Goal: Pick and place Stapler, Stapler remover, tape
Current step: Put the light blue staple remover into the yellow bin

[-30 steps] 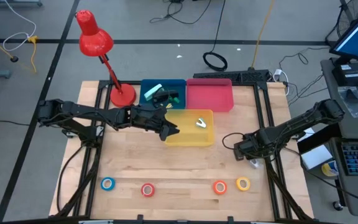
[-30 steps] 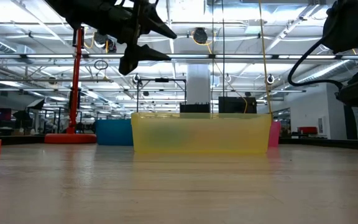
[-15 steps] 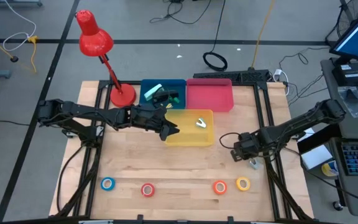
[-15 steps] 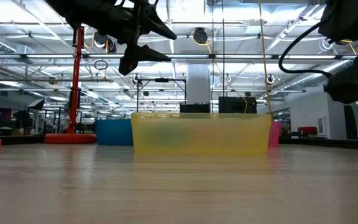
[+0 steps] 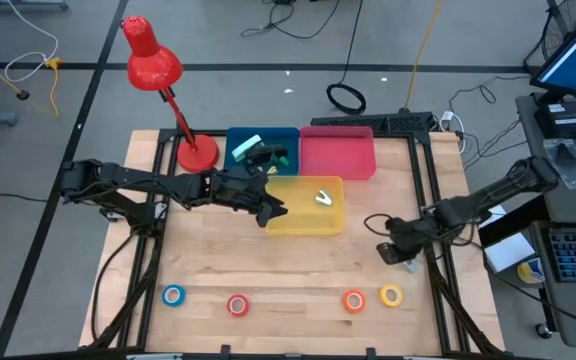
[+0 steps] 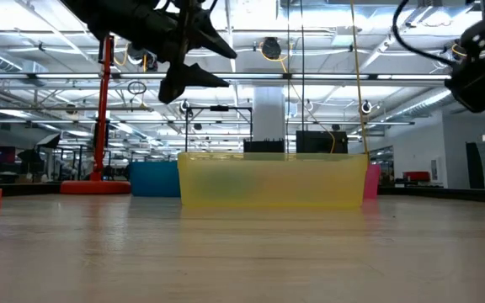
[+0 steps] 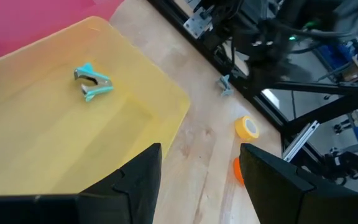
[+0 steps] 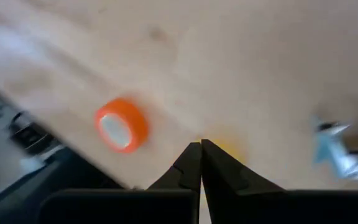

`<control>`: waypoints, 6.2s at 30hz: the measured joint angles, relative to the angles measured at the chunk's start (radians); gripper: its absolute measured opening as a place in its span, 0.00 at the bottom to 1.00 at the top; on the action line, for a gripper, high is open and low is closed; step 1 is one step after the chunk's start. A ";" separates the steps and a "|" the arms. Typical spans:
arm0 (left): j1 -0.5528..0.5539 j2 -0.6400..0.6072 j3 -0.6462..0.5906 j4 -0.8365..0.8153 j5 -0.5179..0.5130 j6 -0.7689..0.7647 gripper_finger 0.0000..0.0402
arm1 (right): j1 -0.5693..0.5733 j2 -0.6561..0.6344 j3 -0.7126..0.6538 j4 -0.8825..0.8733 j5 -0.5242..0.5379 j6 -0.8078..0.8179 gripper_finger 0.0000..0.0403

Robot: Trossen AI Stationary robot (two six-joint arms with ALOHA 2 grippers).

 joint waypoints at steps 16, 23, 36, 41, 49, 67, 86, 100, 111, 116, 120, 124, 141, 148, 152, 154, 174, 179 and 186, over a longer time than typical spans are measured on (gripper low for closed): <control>0.000 0.000 0.000 -0.021 -0.087 0.012 0.54 | 0.135 -0.007 0.000 0.037 -0.099 0.027 0.18; 0.000 0.000 0.000 -0.021 -0.109 0.022 0.54 | 0.141 -0.007 0.000 0.040 -0.101 0.014 0.25; 0.002 0.000 0.000 -0.021 -0.113 0.028 0.54 | 0.141 -0.007 0.000 0.068 -0.106 -0.115 0.24; 0.002 0.000 0.000 -0.021 -0.113 0.028 0.54 | 0.142 -0.004 0.000 0.021 -0.097 -0.111 0.24; 0.002 0.000 0.000 -0.023 -0.113 0.026 0.54 | 0.166 0.018 0.010 -0.039 -0.067 -0.082 0.24; 0.002 0.000 0.000 -0.030 -0.113 0.036 0.54 | 0.187 0.118 0.135 -0.421 0.080 -0.166 0.24; -0.028 0.000 0.000 0.022 -0.118 0.262 0.54 | 0.186 0.263 0.118 -0.282 0.083 -0.230 0.23; -0.033 0.000 0.000 0.019 -0.130 0.258 0.54 | 0.186 0.310 0.118 -0.301 0.079 -0.220 0.24; -0.033 0.000 0.000 0.018 -0.130 0.155 0.54 | 0.188 0.367 0.062 -0.226 0.056 -0.194 0.23; -0.033 0.000 0.000 0.019 -0.129 0.152 0.54 | 0.189 0.364 -0.022 -0.094 0.056 -0.146 0.23; -0.033 0.000 0.000 0.019 -0.123 0.153 0.54 | 0.189 0.363 -0.066 -0.061 0.051 -0.122 0.24; -0.033 0.000 0.000 0.019 -0.091 0.171 0.54 | 0.189 0.363 -0.070 -0.070 0.053 -0.113 0.23; -0.033 -0.001 0.000 0.019 0.119 0.336 0.54 | 0.189 0.364 -0.072 -0.067 0.077 -0.097 0.23; -0.033 -0.108 -0.038 0.007 0.107 0.394 0.54 | 0.189 0.365 -0.072 -0.074 0.080 -0.032 0.15; -0.037 -0.260 -0.125 0.015 0.034 0.392 0.54 | 0.189 0.362 -0.072 -0.081 0.092 -0.032 0.10; -0.054 -0.342 -0.182 0.019 -0.006 0.391 0.54 | 0.189 0.355 -0.072 -0.084 0.103 -0.032 0.09; -0.217 -0.937 -0.573 0.018 -0.238 0.392 0.54 | -0.067 0.264 0.288 -0.093 0.459 -0.434 0.09; -0.217 -0.938 -0.579 0.011 -0.238 0.395 0.54 | -0.257 0.283 0.332 0.170 0.488 -0.739 0.10; -0.217 -0.937 -0.579 0.009 -0.238 0.395 0.54 | -0.484 0.467 0.332 0.549 0.295 -1.022 0.10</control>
